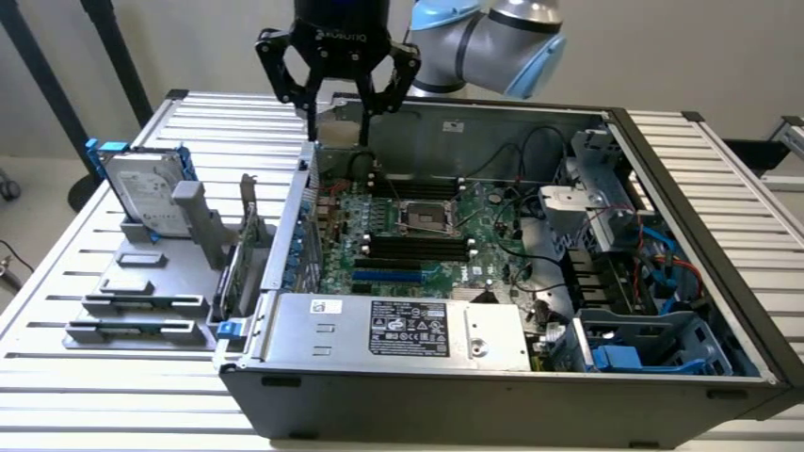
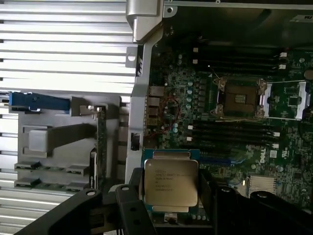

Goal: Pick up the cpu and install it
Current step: 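Pick up the cpu and move it towards the insertion slot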

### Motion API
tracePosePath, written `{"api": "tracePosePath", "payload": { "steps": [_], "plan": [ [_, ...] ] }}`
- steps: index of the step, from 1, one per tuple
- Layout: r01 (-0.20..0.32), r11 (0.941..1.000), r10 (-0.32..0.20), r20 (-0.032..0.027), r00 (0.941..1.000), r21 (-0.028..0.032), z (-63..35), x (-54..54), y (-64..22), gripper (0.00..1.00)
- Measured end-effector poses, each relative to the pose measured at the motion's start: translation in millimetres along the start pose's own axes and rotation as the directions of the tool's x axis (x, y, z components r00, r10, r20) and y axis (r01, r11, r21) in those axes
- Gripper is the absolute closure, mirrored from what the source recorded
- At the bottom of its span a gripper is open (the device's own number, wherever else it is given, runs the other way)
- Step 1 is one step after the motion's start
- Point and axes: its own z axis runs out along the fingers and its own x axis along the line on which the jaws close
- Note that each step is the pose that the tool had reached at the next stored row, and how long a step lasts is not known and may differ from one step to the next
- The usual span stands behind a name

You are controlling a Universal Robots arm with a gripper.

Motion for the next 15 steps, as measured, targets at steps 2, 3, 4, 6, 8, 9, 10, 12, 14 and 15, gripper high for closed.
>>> {"api": "tracePosePath", "payload": {
  "steps": [2, 3, 4, 6, 8, 9, 10, 12, 14, 15],
  "plan": [
    [0.0, 1.0, 0.0, 0.0, 1.0, 0.0001, 2.0, -9.3, 1.0, 0.45],
    [0.0, 1.0, 0.0, -0.0001, 1.0, 0.0, 3.2, -14.1, 1.6, 0.45],
    [0.0, 1.0, 0.0, -0.0001, 1.0, 0.0001, 4.5, -18.7, 2.4, 0.45],
    [0.0, 1.0, 0.0, 0.0, 1.0, 0.0001, 7.4, -28.0, 4.6, 0.45],
    [0.0, 1.0, 0.0, 0.0, 1.0, 0.0, 10.5, -37.4, 7.5, 0.45],
    [0.0, 1.0, 0.0, -0.0001, 1.0, 0.0, 11.9, -42.1, 9.1, 0.45],
    [0.0, 1.0, 0.0, 0.0, 1.0, 0.0, 13.6, -47.2, 10.9, 0.45],
    [0.0, 1.0, 0.0, -0.0001, 1.0, 0.0001, 16.5, -56.5, 14.2, 0.45],
    [0.0, 1.0, 0.0, -0.0001, 1.0, 0.0001, 19.6, -66.0, 18.0, 0.45],
    [0.0, 1.0, 0.0, -0.0001, 1.0, 0.0001, 21.1, -70.8, 19.9, 0.45]
  ]
}}
